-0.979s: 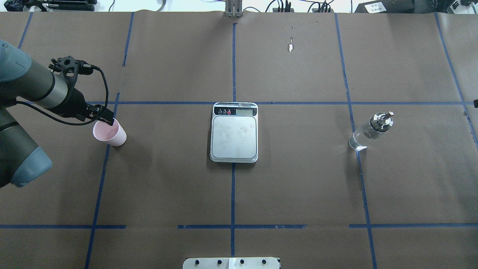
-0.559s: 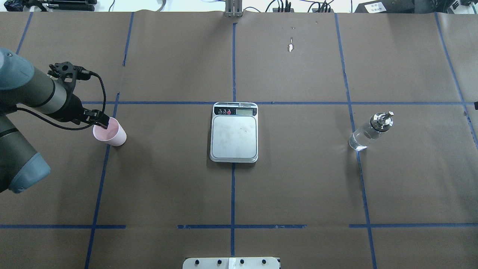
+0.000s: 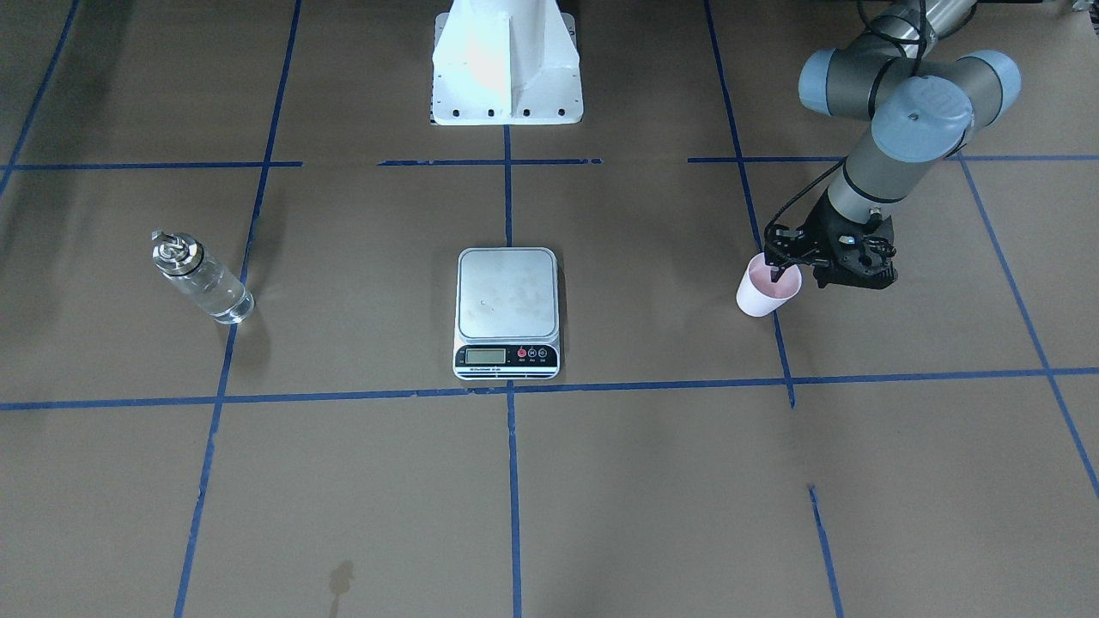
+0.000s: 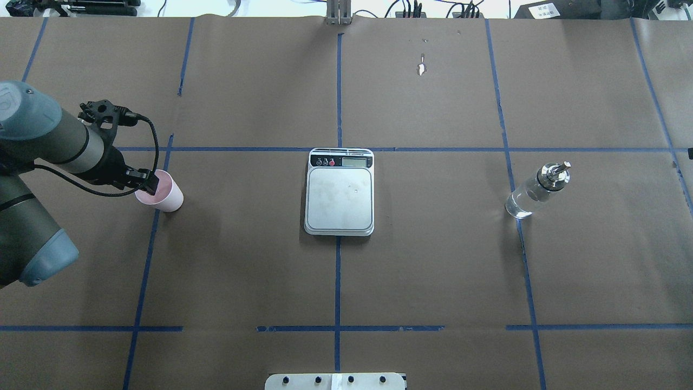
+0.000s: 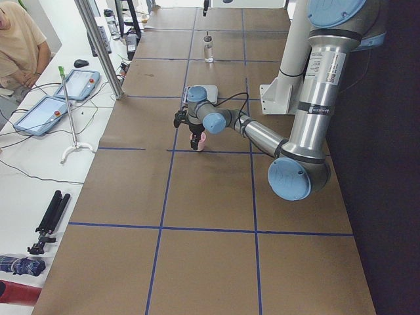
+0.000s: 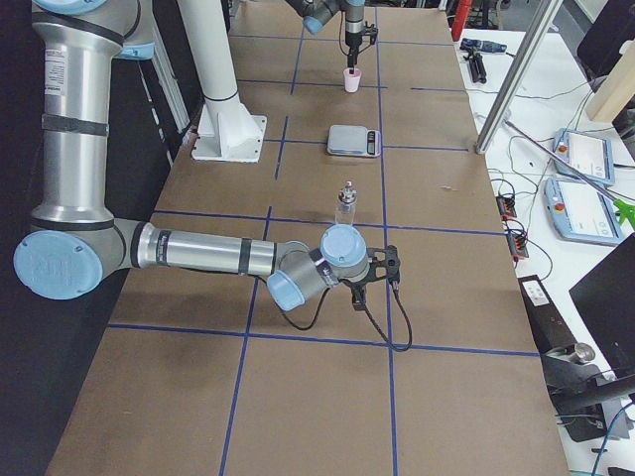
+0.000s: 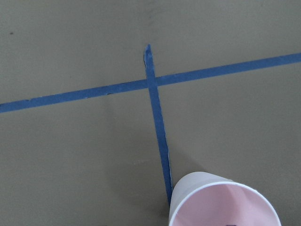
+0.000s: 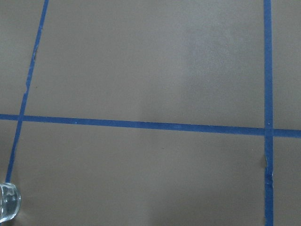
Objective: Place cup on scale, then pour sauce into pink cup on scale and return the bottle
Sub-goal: 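Reach the left gripper down to the pink cup and grasp it, then carry the pink cup with the left gripper onto the scale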
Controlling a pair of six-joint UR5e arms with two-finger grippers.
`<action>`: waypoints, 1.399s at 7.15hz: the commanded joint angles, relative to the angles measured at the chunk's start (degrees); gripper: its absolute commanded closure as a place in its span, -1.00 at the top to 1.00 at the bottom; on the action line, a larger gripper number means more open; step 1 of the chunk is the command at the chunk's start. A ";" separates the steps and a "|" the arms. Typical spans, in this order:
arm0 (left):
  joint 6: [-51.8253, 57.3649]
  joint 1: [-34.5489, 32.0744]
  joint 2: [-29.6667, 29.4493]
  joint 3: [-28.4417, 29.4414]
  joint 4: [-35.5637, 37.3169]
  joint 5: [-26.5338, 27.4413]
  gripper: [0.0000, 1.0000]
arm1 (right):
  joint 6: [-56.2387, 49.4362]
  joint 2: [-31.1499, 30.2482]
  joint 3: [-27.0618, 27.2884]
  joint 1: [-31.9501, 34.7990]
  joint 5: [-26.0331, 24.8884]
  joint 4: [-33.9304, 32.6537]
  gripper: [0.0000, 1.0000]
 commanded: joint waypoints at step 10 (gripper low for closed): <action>-25.61 10.84 -29.77 -1.68 19.84 1.74 -1.00 | 0.60 1.17 -0.03 -0.15 0.26 0.62 1.00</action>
